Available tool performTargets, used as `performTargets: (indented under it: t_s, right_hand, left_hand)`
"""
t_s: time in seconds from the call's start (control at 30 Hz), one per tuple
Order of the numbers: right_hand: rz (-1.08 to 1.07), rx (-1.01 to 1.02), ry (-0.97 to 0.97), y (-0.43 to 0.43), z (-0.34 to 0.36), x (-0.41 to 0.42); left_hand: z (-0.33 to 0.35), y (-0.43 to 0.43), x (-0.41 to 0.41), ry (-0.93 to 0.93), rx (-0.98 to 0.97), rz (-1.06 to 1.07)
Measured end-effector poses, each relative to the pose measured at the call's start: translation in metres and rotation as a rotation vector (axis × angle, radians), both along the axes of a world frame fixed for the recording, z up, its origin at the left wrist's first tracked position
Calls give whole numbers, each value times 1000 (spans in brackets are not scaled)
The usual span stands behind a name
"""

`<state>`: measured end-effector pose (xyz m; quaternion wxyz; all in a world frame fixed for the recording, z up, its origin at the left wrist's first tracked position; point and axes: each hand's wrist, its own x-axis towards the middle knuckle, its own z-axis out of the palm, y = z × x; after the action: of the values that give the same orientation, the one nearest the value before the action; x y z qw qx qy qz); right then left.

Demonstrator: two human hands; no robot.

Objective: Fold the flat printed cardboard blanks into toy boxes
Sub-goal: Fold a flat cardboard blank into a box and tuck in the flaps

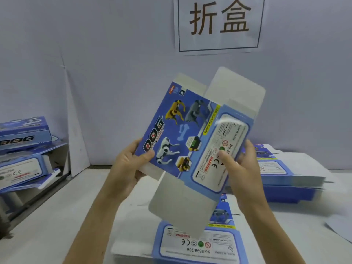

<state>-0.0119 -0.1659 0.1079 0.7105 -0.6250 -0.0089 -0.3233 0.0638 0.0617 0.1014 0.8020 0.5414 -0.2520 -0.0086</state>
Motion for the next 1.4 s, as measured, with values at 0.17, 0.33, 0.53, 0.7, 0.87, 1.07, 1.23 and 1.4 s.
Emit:
performTargets:
  t_s: [0.17, 0.33, 0.53, 0.7, 0.87, 1.07, 1.23, 1.4]
  right_hand:
    - [-33, 201, -12, -18, -5, 8]
    - [-128, -317, -2, -9, -10, 14]
    - [-190, -803, 12, 4, -25, 15]
    - [-203, -768, -108, 8, -21, 13]
    - [-191, -877, 130, -1, -19, 10]
    - [-202, -921, -108, -23, -11, 8]
    - [-281, -936, -357, -13, -22, 14]
    - [-307, -941, -456, -1, -25, 14]
  left_hand:
    - [-16, -7, -15, 14, 101, -553]
    - [-20, -42, -17, 59, 397, -140]
    - [-13, -38, -21, -14, 376, -84]
    - [-10, -43, -25, 95, 376, -4]
    - [-11, -50, -27, -52, 468, 180]
    - [0, -31, -22, -53, 252, 124]
    - [0, -32, -27, -8, 407, -97]
    - [0, -33, -33, 165, 24, -482]
